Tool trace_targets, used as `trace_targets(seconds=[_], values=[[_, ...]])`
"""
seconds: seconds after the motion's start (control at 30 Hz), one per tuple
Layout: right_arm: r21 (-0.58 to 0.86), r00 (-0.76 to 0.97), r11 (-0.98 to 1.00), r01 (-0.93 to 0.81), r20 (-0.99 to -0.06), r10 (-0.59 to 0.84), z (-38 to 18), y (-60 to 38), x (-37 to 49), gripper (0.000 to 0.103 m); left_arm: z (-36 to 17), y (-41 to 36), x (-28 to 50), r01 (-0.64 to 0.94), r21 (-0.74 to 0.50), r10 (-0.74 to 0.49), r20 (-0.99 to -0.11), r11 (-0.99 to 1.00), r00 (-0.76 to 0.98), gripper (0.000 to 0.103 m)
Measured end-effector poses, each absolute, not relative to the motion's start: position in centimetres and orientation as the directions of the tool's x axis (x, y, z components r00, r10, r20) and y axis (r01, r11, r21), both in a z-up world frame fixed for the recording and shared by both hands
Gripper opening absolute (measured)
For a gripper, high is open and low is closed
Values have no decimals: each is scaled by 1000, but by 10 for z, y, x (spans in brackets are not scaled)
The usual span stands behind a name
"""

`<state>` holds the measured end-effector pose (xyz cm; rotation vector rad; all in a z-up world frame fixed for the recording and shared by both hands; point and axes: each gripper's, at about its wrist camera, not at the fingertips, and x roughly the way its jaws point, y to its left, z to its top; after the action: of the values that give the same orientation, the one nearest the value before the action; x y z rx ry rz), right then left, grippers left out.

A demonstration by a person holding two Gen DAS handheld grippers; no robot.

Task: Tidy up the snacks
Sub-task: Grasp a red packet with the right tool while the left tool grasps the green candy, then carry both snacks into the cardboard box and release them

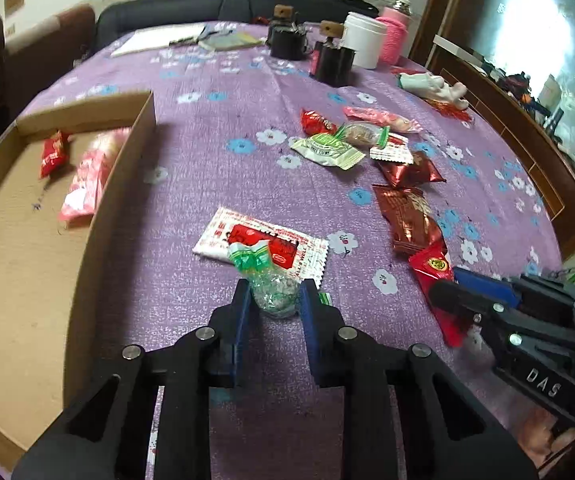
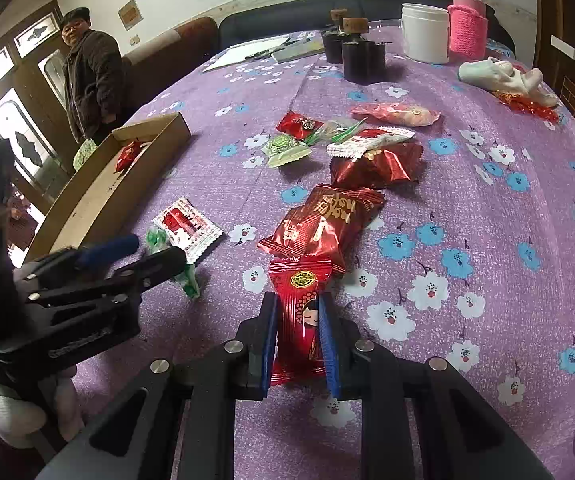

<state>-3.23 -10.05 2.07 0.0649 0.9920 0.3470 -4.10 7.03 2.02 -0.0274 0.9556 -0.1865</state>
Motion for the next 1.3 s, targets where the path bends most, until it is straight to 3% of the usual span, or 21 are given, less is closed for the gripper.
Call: trace_targets(seconds=[0.07, 0.17, 0.5, 0.6, 0.67, 0.7, 1.1, 1.3], values=[[215, 504, 941, -260, -801, 322, 21, -103, -34, 23, 21, 70, -44, 165, -120, -193, -808, 979, 557, 21], [213, 511, 939, -269, -795, 327, 22, -102, -34, 32, 22, 73, -48, 165, -136, -206, -807, 977, 553, 21], [207, 506, 940, -269, -801, 322, 15, -95, -30, 34, 18, 64, -43, 174, -125, -202, -809, 977, 552, 25], [223, 510, 942, -250, -797, 324, 15, -96, -29, 36, 19, 65, -45, 187, -139, -221, -802, 973, 555, 18], [218, 522, 948, -233, -794, 311, 14, -95, -29, 35, 23, 68, -49, 190, -152, -235, -788, 970, 569, 18], [210, 528, 951, -226, -795, 301, 14, -95, -30, 25, 24, 69, -50, 192, -159, -242, -786, 968, 568, 18], [256, 532, 940, -225, -776, 338, 31, -103, -57, 23, 65, 111, -78, 168, -275, -318, -704, 947, 636, 18], [318, 528, 905, -284, -736, 424, 58, -83, -55, 23, 92, 166, -82, 74, -247, -227, -678, 966, 699, 18]])
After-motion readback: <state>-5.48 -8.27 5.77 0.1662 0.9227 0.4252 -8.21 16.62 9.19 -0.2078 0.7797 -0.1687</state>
